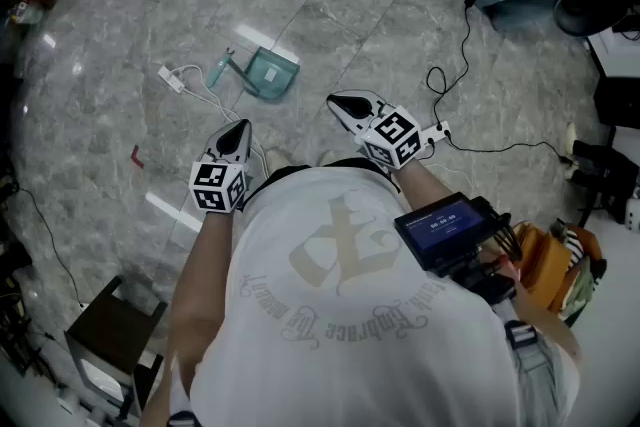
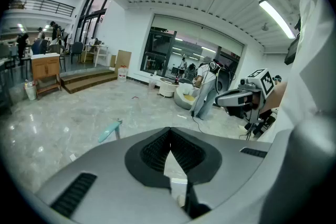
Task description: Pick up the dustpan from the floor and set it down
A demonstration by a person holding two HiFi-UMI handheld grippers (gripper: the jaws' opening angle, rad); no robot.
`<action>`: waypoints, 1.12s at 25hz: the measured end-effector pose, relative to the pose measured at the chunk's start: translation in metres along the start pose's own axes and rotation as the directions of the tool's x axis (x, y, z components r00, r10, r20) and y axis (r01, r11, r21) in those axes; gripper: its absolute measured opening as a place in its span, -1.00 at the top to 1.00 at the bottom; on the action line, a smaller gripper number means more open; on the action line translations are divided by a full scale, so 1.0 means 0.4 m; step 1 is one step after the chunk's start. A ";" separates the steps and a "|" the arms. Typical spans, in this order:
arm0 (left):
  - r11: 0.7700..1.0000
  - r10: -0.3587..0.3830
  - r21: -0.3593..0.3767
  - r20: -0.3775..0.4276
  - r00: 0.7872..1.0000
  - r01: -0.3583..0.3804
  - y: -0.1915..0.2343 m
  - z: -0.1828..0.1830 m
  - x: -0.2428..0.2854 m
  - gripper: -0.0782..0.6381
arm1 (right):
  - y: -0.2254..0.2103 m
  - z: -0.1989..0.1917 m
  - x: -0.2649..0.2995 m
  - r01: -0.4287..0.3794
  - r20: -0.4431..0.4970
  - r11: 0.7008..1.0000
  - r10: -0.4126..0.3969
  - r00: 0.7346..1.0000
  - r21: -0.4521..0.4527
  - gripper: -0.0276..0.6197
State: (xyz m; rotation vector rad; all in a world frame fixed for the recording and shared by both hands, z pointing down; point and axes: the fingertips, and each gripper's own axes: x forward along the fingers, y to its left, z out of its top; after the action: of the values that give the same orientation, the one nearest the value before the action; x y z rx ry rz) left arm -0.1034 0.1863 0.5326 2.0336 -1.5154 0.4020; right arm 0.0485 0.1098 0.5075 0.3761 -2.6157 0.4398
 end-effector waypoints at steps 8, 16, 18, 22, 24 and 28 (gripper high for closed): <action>1.000 0.012 -0.005 -0.016 1.000 -0.013 -0.064 -0.021 0.054 0.75 | -0.057 -0.031 -0.075 -0.001 0.068 0.999 -0.003 0.998 0.051 0.86; 0.998 0.056 0.006 -0.036 0.998 -0.056 -0.153 0.002 0.080 0.75 | -0.124 -0.069 -0.168 0.012 0.082 0.996 -0.019 0.996 0.086 0.86; 0.998 0.067 0.009 -0.041 0.997 -0.067 -0.178 0.007 0.083 0.75 | -0.132 -0.071 -0.192 0.004 0.096 0.996 -0.013 0.995 0.092 0.86; 0.997 0.074 0.013 -0.055 0.996 -0.074 -0.208 -0.010 0.081 0.75 | -0.136 -0.096 -0.212 0.005 0.094 0.995 -0.014 0.995 0.097 0.87; 0.997 0.070 0.013 -0.063 0.996 -0.070 -0.221 -0.015 0.084 0.75 | -0.146 -0.110 -0.222 0.021 0.077 0.995 -0.029 0.997 0.099 0.86; 0.998 0.069 0.003 -0.074 0.995 -0.069 -0.211 -0.027 0.086 0.75 | -0.153 -0.124 -0.225 0.045 0.079 0.992 -0.055 0.995 0.117 0.86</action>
State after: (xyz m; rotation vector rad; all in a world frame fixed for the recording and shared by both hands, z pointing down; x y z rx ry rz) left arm -0.0117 0.1830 0.5382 1.9493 -1.5435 0.5000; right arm 0.1655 0.0889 0.5208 0.5064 -2.6602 0.5707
